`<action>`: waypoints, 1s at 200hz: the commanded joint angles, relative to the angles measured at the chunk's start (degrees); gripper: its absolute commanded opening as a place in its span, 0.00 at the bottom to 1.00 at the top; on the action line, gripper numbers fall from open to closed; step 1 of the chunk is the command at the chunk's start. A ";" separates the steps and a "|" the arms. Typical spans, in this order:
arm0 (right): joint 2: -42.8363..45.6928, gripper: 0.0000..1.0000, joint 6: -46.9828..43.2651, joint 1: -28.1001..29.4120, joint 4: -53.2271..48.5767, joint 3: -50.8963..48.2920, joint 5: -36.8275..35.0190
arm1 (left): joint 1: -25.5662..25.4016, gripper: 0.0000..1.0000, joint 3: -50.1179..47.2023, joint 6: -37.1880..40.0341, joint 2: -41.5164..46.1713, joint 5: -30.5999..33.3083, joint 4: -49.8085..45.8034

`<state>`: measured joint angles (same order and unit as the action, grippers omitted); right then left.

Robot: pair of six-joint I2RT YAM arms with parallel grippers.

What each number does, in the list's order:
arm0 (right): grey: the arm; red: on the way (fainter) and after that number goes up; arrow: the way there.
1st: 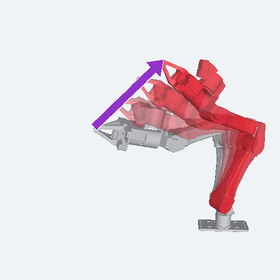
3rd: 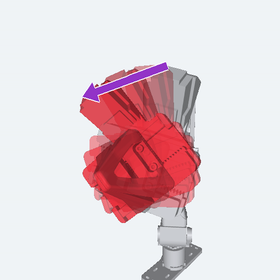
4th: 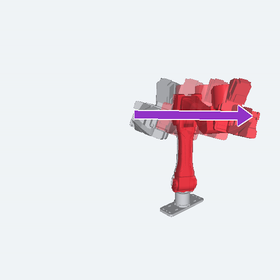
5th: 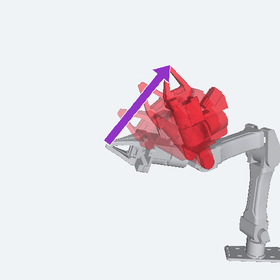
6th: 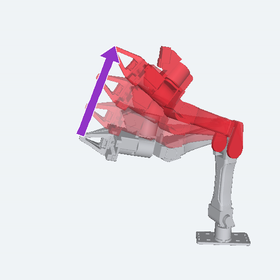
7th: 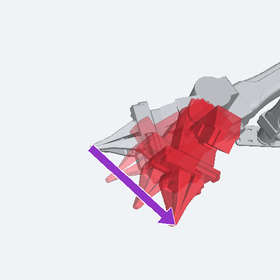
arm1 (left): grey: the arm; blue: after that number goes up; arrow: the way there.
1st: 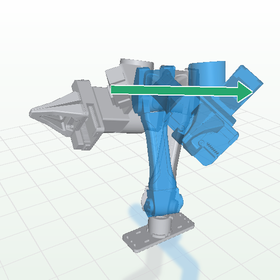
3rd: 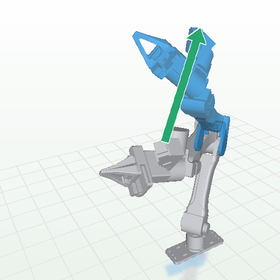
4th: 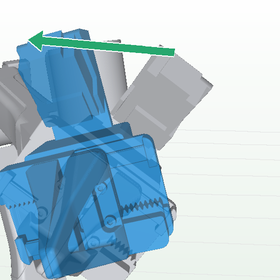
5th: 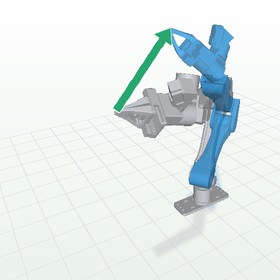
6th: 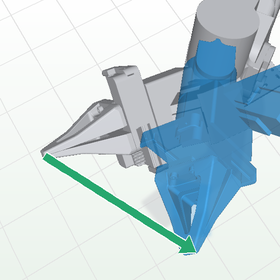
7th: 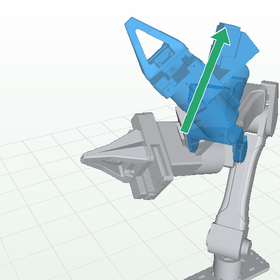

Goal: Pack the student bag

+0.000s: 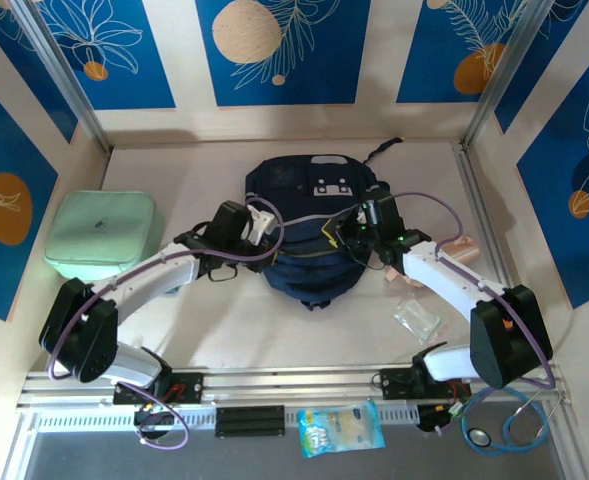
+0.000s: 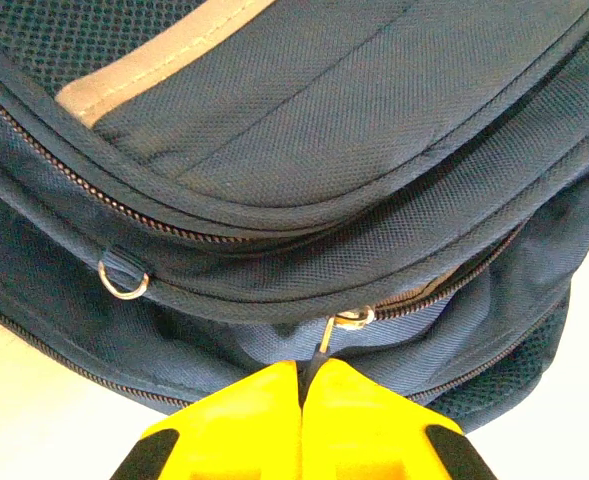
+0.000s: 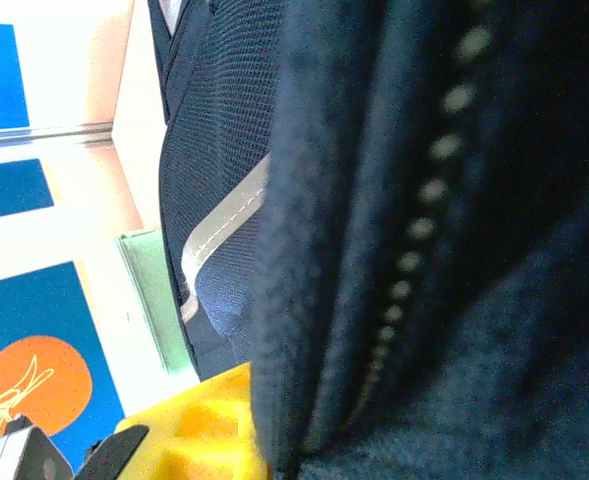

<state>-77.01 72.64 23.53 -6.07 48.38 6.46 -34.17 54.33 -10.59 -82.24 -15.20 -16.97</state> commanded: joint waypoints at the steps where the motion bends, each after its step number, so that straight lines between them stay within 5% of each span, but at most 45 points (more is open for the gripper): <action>1: 3.60 0.05 -4.43 -2.85 -5.34 2.84 1.70 | 5.68 0.00 0.34 6.44 -1.09 7.34 -9.76; 54: 0.88 0.05 -3.57 -2.74 -3.69 3.65 2.37 | 4.80 0.00 -4.03 2.94 3.28 -9.98 -5.19; 72: -0.49 0.05 -3.52 -2.13 -3.17 4.47 2.68 | 3.47 0.00 -3.49 0.81 3.90 -8.41 -4.78; 105: -0.35 0.04 -3.47 -1.99 -3.38 4.58 2.52 | 3.53 0.00 -2.92 0.24 3.58 6.54 -7.56; 131: 1.04 0.04 -3.90 -2.58 -4.28 4.27 2.71 | 4.22 0.00 -1.30 -0.03 0.29 9.65 -8.55; 200: 2.13 0.04 -6.31 -4.23 -6.10 4.36 5.65 | 11.63 0.00 8.90 4.49 -12.19 4.50 -6.54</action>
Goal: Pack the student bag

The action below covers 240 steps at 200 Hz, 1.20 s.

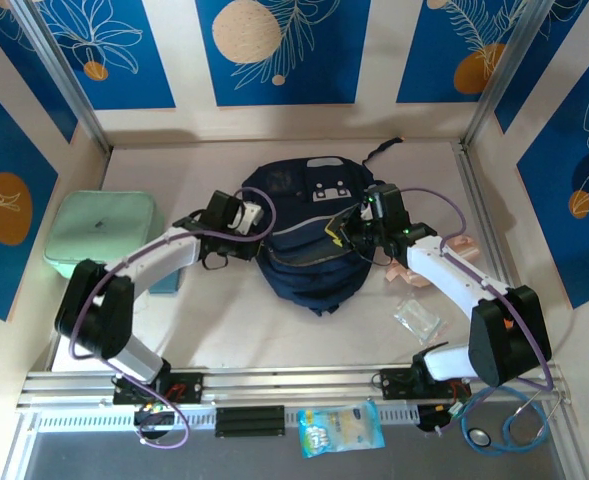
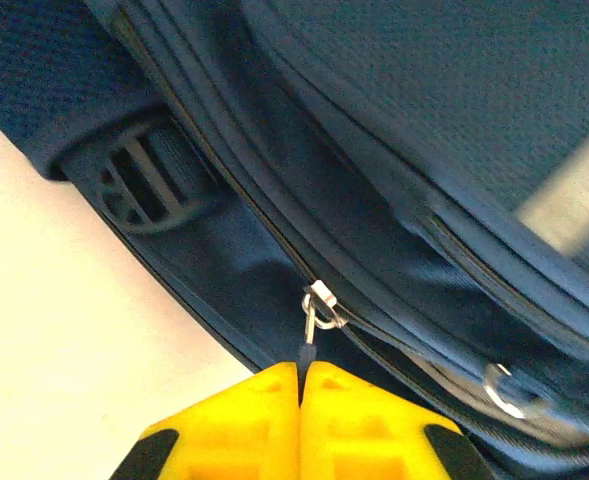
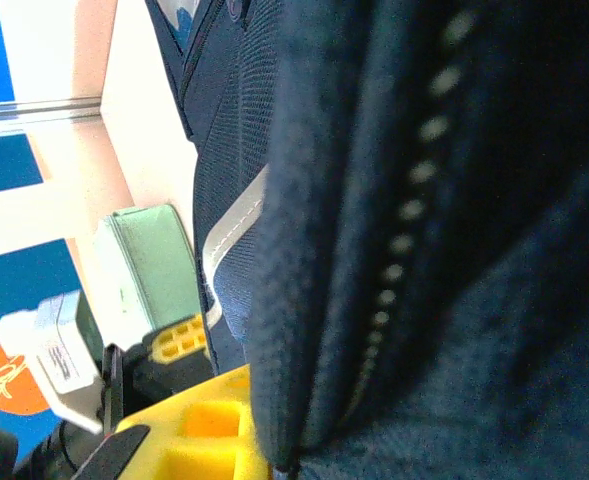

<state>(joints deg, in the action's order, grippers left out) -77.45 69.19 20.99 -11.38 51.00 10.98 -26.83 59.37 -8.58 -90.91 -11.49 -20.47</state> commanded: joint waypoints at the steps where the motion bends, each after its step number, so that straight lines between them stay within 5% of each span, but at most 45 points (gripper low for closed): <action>1: 2.52 0.04 -2.89 -1.72 -0.86 1.78 1.14 | 4.44 0.00 4.06 2.54 -3.72 0.64 -3.11; 70: 0.96 0.04 -5.09 -2.70 -0.52 1.62 5.23 | 9.49 0.00 13.93 3.51 -12.45 -1.69 -3.59; 143: -7.71 0.07 -10.31 0.67 -0.06 7.20 9.85 | 12.64 0.00 2.87 -4.09 -0.87 7.00 0.23; 186: -1.86 0.50 -16.62 0.90 -10.68 8.12 0.21 | 12.68 0.50 0.50 -5.80 6.57 9.11 -3.85; 210: 3.61 0.57 -22.38 -0.81 -19.43 5.64 -12.60 | 12.66 0.71 0.23 -6.61 10.52 8.19 -5.02; 240: 10.20 0.61 -27.16 -10.26 -24.97 1.09 -22.55 | 12.58 0.81 0.56 -6.23 13.82 4.18 -4.76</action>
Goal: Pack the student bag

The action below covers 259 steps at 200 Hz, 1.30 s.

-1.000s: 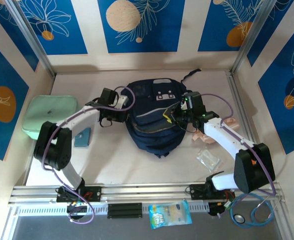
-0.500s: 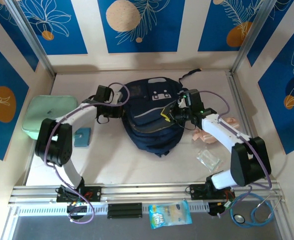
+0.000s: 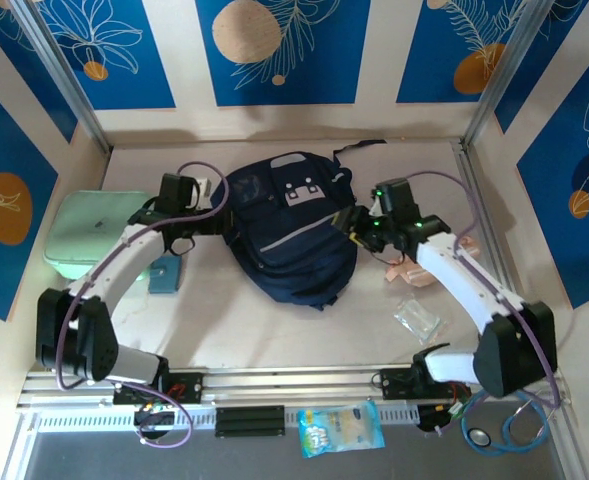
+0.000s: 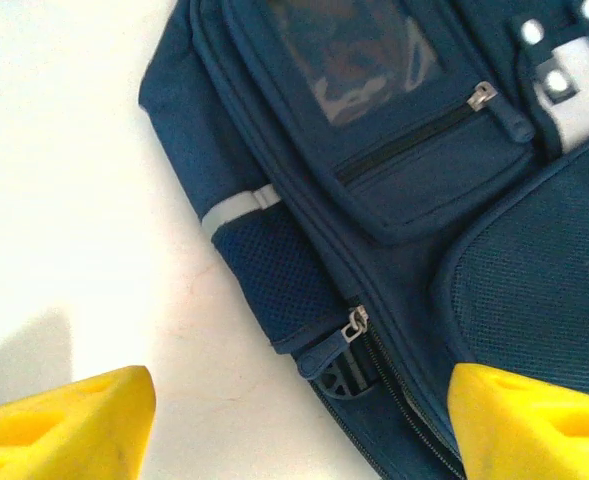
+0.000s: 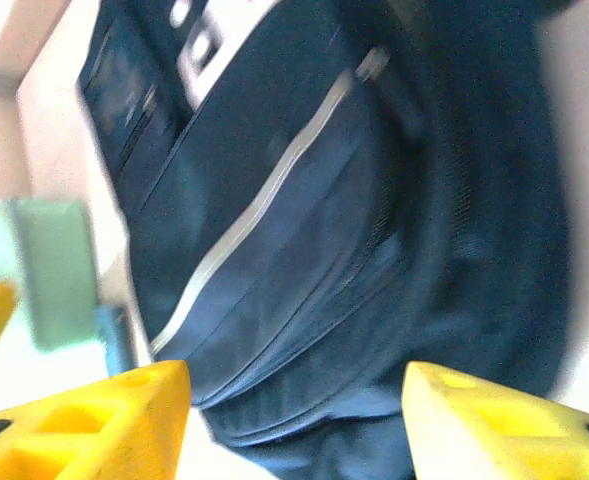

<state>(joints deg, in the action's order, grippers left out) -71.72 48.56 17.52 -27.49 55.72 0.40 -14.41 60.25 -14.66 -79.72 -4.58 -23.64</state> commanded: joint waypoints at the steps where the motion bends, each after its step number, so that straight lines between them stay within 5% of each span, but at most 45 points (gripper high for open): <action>1: 4.66 0.61 -6.67 -7.27 -8.88 -3.75 -12.08 | 0.17 0.81 -0.27 -0.18 2.73 -2.76 -1.59; 41: 7.57 0.66 -9.07 -21.40 -8.00 -7.32 -13.04 | 0.09 0.89 0.05 0.23 5.16 -5.29 -1.13; 82: 2.03 0.66 -7.61 -34.24 -4.73 -9.95 -5.74 | 0.09 0.91 -0.22 0.38 6.83 -7.07 -1.66; 166: -5.71 0.62 -6.72 -44.17 3.15 -14.15 3.31 | -0.86 0.99 -0.67 -0.35 6.89 -10.00 -1.15; 203: -8.61 0.50 -6.72 -44.80 5.93 -14.85 6.73 | -2.74 1.00 0.70 0.30 5.83 -10.52 -1.90; 259: -6.46 0.05 -7.51 -44.26 5.34 -13.98 8.52 | -9.51 1.00 3.62 1.93 2.95 -7.94 -2.98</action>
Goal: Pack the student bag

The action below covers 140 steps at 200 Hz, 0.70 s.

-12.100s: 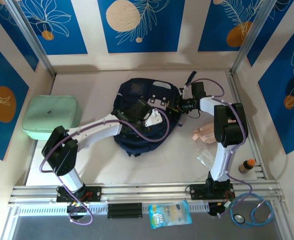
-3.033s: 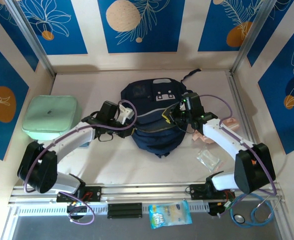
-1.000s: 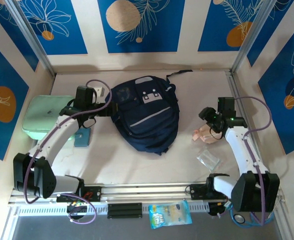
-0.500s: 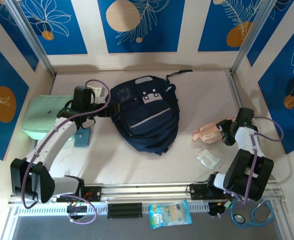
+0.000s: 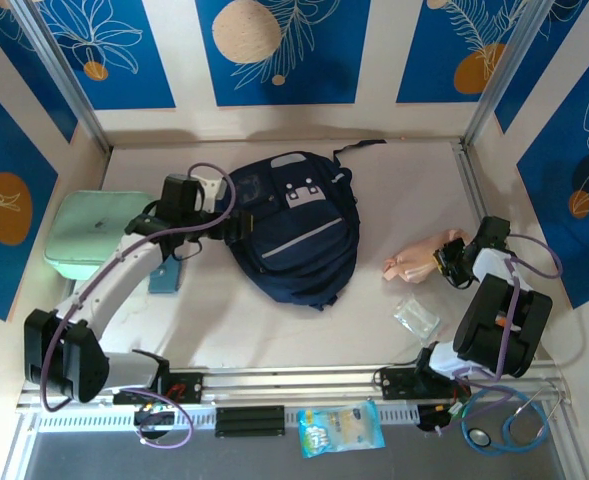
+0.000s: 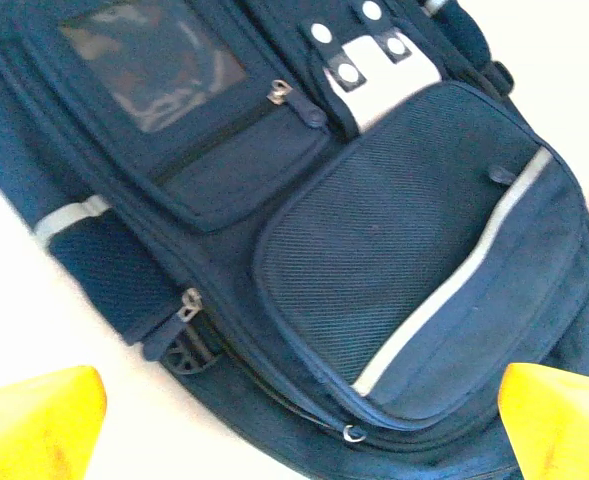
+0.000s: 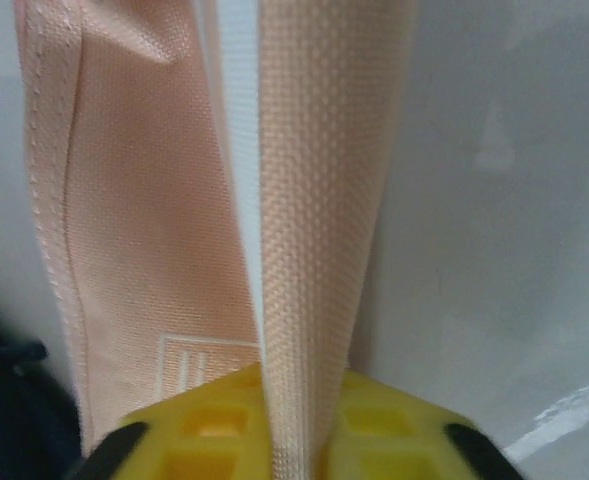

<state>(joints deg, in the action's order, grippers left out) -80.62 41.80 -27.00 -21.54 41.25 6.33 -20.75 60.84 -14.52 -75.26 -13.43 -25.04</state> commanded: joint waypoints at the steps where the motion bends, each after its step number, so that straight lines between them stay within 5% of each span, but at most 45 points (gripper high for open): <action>1: 2.68 0.05 -0.76 0.27 -0.61 0.49 2.66 | -3.38 1.00 3.04 1.88 -1.62 1.02 -1.59; 78: 17.43 0.00 0.11 5.50 -3.78 5.26 9.22 | -22.56 0.98 14.58 16.10 -15.35 13.75 -6.69; 140: 20.06 0.00 1.75 7.79 -5.06 5.95 10.55 | -29.81 0.77 27.00 24.71 -30.83 21.07 -15.65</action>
<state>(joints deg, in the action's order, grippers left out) -61.87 42.41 -19.64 -24.77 46.17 14.66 -49.39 83.22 5.63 -101.69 2.50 -34.52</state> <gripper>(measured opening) 0.057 0.805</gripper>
